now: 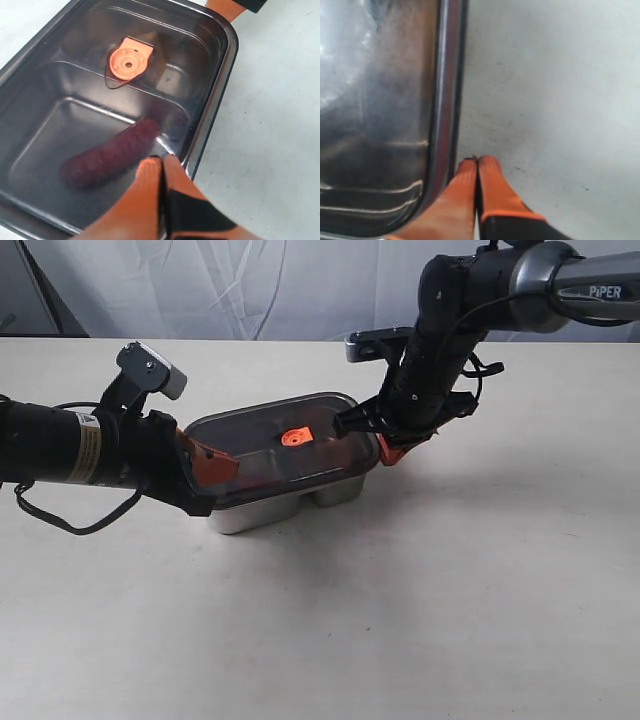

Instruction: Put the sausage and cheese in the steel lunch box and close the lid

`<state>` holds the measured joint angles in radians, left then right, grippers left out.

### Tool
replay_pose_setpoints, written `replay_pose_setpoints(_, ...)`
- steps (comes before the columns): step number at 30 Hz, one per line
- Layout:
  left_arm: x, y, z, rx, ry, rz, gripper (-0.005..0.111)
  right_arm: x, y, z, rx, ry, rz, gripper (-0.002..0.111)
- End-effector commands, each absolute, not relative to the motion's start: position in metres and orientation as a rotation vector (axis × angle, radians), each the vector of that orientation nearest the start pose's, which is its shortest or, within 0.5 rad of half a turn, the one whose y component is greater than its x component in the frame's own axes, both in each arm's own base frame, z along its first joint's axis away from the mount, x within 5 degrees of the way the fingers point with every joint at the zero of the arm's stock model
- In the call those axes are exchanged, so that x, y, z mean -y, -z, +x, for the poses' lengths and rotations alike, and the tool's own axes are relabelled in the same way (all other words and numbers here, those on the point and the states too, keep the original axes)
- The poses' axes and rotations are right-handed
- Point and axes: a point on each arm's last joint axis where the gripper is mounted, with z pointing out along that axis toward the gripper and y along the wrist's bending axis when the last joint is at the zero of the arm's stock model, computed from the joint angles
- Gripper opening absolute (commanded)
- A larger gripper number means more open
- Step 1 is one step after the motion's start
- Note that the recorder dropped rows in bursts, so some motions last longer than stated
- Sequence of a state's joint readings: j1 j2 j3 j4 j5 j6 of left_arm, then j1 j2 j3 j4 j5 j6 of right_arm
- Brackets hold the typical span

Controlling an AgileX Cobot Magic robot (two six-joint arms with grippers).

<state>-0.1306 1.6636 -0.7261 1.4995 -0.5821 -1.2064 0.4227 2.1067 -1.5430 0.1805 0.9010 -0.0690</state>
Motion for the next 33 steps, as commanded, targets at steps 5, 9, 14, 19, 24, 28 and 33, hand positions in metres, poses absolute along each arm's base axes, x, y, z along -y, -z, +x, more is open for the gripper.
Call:
replay_pose_setpoints(5,0.088,-0.175,0.29,-2.163,0.602,0.725,0.0,-0.192,-0.165,0.384,-2.881,-0.355,-0.621,-0.001)
replay_pose_setpoints(9,0.088,-0.175,0.29,-2.163,0.602,0.725,0.0,-0.189,-0.165,0.383,-2.908,-0.331,-0.622,-0.001)
replay_pose_setpoints(14,0.088,-0.175,0.29,-2.164,0.598,0.73,0.0,-0.172,-0.181,0.38,-2.94,-0.084,-0.588,-0.001)
replay_pose_setpoints(19,0.078,-0.17,0.295,-2.222,0.45,0.675,0.0,-0.195,-0.222,0.371,-2.74,-0.342,-0.656,-0.001)
replay_pose_setpoints(24,0.077,-0.17,0.296,-2.226,0.44,0.642,0.0,-0.227,-0.178,0.364,-2.789,-0.36,-0.816,-0.001)
replay_pose_setpoints(28,0.079,-0.146,0.298,-2.29,0.474,0.677,0.0,-0.231,-0.165,0.364,-2.821,-0.375,-0.815,-0.001)
replay_pose_setpoints(33,0.083,-0.11,0.296,-2.388,0.563,0.729,0.0,-0.231,-0.165,0.364,-2.82,-0.37,-0.819,-0.001)
